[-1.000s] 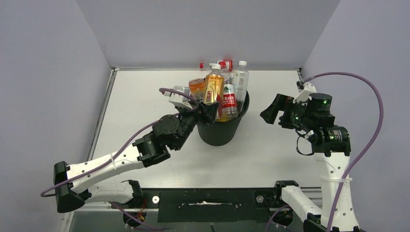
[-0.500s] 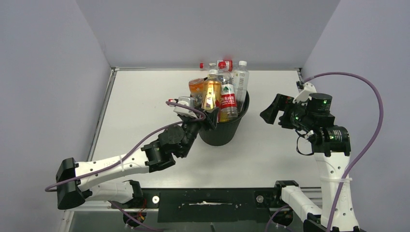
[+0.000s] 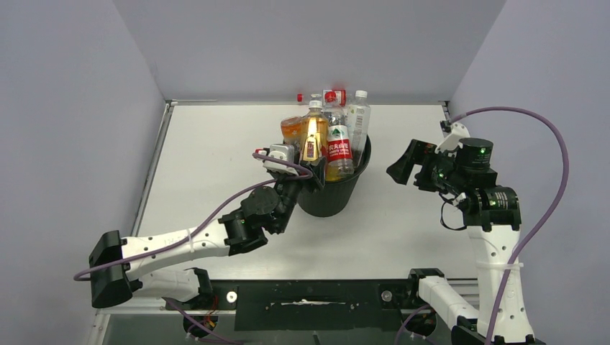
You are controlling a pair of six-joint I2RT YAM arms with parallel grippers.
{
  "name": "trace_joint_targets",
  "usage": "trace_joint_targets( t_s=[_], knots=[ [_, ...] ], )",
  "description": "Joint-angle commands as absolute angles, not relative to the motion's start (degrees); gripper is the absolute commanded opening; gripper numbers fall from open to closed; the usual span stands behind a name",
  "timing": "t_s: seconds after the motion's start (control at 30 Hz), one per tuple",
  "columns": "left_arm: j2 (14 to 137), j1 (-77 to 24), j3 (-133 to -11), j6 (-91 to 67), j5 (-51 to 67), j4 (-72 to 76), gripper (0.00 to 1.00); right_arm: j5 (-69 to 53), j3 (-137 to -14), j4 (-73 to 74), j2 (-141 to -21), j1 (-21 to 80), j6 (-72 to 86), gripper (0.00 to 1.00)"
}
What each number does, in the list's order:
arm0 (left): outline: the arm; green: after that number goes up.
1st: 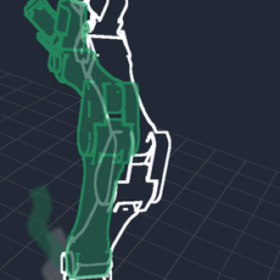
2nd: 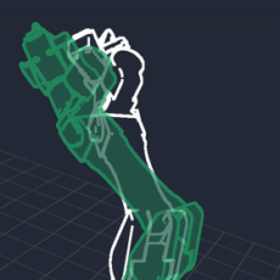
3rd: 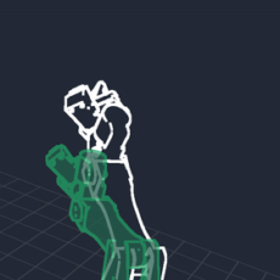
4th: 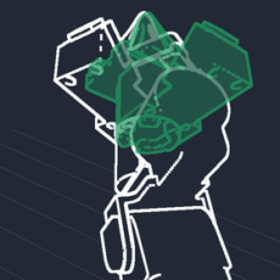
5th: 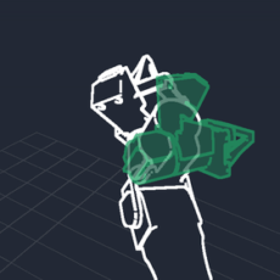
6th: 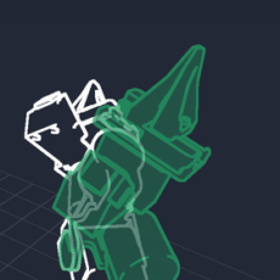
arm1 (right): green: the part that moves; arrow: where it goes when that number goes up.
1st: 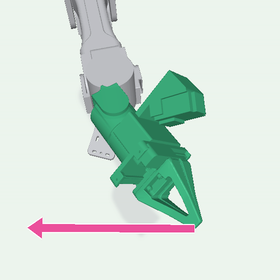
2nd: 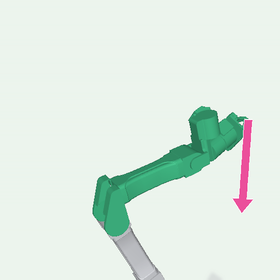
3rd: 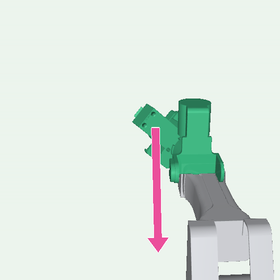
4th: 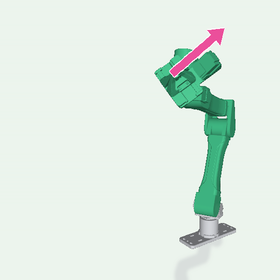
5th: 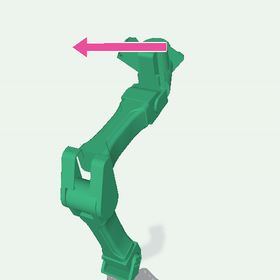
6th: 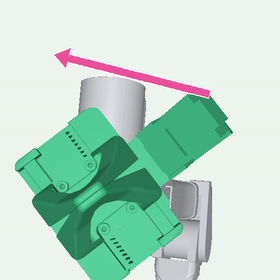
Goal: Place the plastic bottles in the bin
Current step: Place the plastic bottle in the trash bin.
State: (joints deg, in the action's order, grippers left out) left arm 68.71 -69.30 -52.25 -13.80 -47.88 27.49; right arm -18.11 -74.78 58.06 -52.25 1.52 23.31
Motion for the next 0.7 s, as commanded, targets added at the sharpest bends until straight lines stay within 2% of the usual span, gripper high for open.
trace_joint_targets(
  t_s=[0.0,0.67],
  knots=[
    [70.02,-69.39,-53.69,-10.66,-49.75,31.32,0.55,-19.24,-74.3,56.74,-52.39,1.32,22.94,0.91],
    [66.75,-69.43,-55.25,-16.42,-51.5,19.68,0.81,-22.05,-71.6,52.8,-53.93,1.32,23.74,0.91]
  ],
)
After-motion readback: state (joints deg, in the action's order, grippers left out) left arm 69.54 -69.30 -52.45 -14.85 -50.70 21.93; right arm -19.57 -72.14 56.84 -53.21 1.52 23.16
